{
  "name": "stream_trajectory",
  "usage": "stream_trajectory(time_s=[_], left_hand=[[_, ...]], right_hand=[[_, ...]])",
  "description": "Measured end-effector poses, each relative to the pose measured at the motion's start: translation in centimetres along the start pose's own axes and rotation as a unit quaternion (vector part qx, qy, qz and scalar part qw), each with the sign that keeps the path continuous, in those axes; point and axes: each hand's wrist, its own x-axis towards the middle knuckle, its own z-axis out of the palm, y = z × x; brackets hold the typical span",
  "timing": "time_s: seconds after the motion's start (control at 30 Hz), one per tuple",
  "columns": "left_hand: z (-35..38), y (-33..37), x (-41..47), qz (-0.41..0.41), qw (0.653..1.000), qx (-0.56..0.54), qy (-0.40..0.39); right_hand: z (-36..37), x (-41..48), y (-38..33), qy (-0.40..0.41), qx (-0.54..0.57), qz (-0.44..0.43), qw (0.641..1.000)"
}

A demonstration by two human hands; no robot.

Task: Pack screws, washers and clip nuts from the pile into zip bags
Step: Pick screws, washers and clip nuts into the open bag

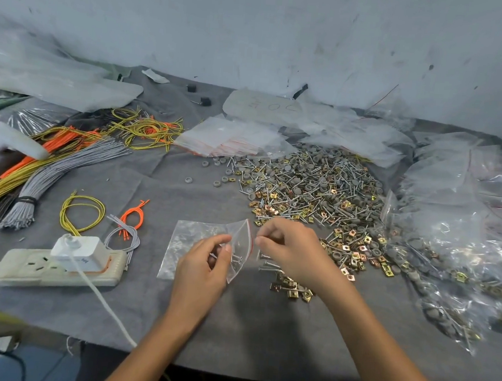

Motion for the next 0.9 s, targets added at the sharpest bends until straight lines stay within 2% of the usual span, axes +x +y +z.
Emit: stream_trajectory(time_s=[0.13,0.3,0.43,0.6,0.77,0.9], left_hand=[[-0.1,0.1,0.0,0.015,1.000,0.010,0.004],[-0.1,-0.1,0.1,0.022,1.000,0.021,0.005],[0.0,-0.2,0.0,0.018,1.000,0.013,0.008],[0.1,-0.2,0.0,0.012,1.000,0.003,0.005],[0.1,-0.1,-0.1,0.005,1.000,-0.003,0.002],[0.1,0.0,0.0,-0.005,1.000,-0.013,-0.003]], right_hand=[[1.7,0.4,-0.8,0.022,0.069,-0.004,0.997],[3.0,0.8,-0.8,0.009,0.032,0.020,0.999],[2.9,0.6,-1.0,-0.015,-0.028,0.005,0.999],[-0.4,0.5,0.1,0.034,-0.023,0.019,0.999],[-2.1,-0.1,1.8,-0.072,-0.183,0.039,0.980],[-1.0,-0.4,2.3,-0.113,-0.241,0.037,0.963]])
